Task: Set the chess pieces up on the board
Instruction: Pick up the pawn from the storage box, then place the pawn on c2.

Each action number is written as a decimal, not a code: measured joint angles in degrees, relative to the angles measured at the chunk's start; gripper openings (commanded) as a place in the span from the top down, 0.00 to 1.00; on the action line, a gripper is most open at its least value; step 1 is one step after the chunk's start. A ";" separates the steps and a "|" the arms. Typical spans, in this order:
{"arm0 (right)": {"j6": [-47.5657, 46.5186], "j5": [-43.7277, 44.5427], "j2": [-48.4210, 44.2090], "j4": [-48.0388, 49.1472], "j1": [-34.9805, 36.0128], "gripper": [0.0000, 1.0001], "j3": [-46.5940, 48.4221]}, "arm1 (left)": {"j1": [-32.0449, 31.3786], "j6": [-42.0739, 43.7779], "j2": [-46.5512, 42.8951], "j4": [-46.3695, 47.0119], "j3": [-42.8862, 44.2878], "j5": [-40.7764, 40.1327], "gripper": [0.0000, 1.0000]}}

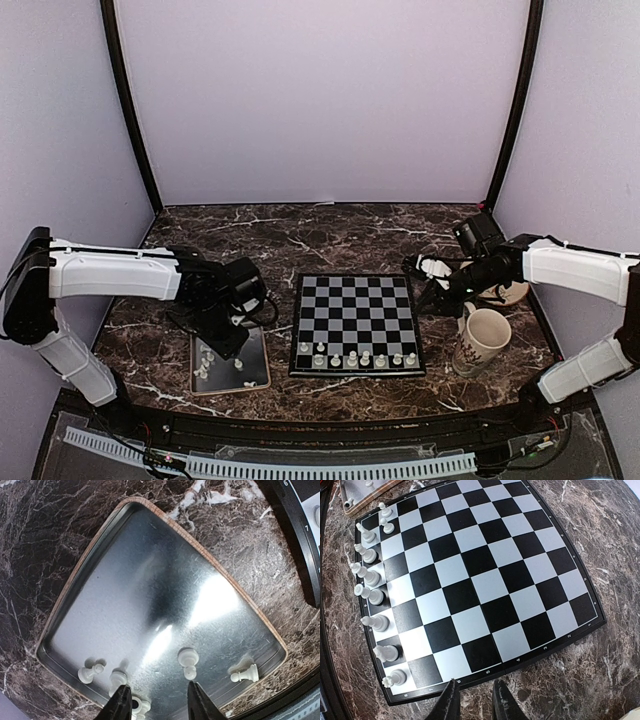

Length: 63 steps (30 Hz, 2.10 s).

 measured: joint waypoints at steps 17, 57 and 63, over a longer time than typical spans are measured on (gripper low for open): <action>-0.02 0.00 0.00 0.00 -0.17 0.76 -0.09 | 0.59 -0.26 3.45 4.66 -1.31 5.03 0.71; -0.04 0.00 -0.37 -0.02 -0.17 0.76 -0.09 | 0.52 6.32 12.83 11.47 20.76 12.07 0.94; -0.04 0.00 -1.07 0.00 -0.39 0.76 -0.13 | -1.05 8.41 21.42 11.23 26.75 11.54 0.94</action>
